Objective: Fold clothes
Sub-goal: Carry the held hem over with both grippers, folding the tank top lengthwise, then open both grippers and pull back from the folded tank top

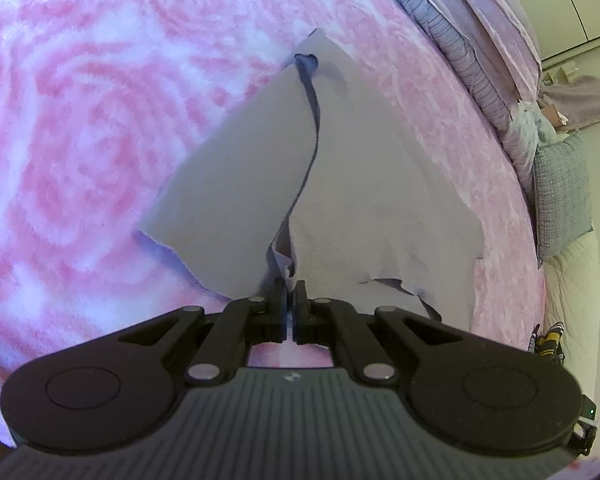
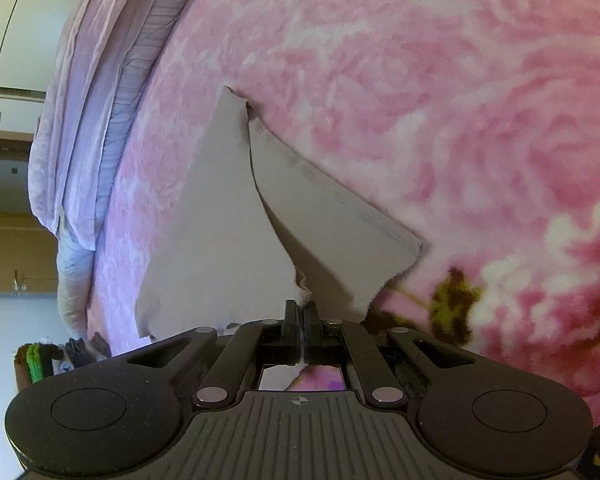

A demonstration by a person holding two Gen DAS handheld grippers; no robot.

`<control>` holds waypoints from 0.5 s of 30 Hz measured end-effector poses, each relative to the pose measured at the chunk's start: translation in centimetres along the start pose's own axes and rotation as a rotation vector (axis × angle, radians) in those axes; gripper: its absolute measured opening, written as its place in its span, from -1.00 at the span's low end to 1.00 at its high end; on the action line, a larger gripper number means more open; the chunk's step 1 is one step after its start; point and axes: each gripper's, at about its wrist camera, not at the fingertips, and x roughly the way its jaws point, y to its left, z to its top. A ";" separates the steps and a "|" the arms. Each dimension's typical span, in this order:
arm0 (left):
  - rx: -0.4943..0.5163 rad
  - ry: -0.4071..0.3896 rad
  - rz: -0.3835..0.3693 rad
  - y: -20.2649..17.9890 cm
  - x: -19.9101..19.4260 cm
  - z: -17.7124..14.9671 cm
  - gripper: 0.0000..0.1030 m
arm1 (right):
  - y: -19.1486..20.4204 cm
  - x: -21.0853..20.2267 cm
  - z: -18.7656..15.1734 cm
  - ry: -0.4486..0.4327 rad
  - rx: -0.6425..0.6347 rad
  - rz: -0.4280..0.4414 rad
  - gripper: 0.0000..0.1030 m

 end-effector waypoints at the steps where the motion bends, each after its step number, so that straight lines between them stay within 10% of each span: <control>1: -0.002 0.001 0.002 0.1 0.2 0.0 -1.00 | -0.1 0.3 0.0 0.006 0.002 -0.002 -1.00; 10: 0.149 0.015 0.148 -1.0 -2.5 1.0 -0.90 | 4.9 -0.4 -0.9 0.026 -0.447 -0.338 -0.96; 15: 0.297 -0.149 0.172 -3.5 -3.9 5.6 -0.90 | 8.5 -0.4 1.5 -0.120 -0.641 -0.300 -0.94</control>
